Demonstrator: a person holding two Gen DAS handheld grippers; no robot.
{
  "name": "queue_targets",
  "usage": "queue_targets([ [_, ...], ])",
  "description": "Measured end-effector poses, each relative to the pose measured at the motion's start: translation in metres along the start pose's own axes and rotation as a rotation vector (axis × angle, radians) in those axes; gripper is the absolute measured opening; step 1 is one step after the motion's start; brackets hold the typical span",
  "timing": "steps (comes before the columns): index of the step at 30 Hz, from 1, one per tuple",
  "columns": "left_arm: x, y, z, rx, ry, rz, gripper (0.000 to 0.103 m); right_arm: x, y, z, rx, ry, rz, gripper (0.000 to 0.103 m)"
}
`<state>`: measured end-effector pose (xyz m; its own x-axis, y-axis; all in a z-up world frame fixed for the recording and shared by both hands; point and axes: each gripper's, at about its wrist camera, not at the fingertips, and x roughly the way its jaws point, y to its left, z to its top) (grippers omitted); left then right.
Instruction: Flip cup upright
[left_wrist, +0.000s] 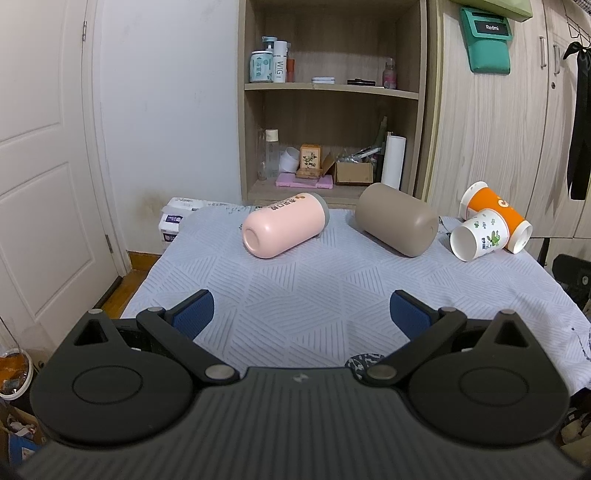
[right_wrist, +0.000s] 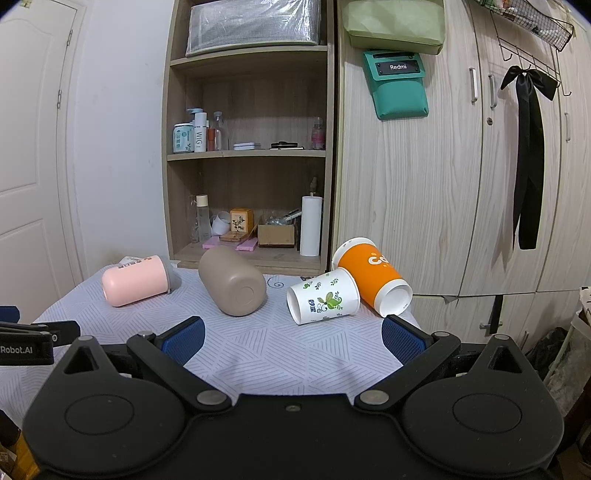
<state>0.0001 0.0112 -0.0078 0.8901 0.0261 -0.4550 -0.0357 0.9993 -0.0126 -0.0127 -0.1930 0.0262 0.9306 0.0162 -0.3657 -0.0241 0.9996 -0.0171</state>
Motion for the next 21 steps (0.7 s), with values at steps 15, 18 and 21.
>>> queue_targets([
  [15, 0.010, 0.017, 0.014, 0.017, 0.031, -0.008, 0.103, 0.022, 0.003, 0.005, 0.039, 0.094, 0.050, 0.103],
  [18, 0.021, 0.027, 0.027, 0.026, 0.080, -0.061, 0.103, 0.032, 0.011, 0.007, 0.042, 0.120, 0.084, 0.103],
  [21, 0.032, 0.035, 0.046, 0.080, 0.100, -0.087, 0.103, 0.045, 0.018, 0.013, 0.053, 0.142, 0.132, 0.103],
])
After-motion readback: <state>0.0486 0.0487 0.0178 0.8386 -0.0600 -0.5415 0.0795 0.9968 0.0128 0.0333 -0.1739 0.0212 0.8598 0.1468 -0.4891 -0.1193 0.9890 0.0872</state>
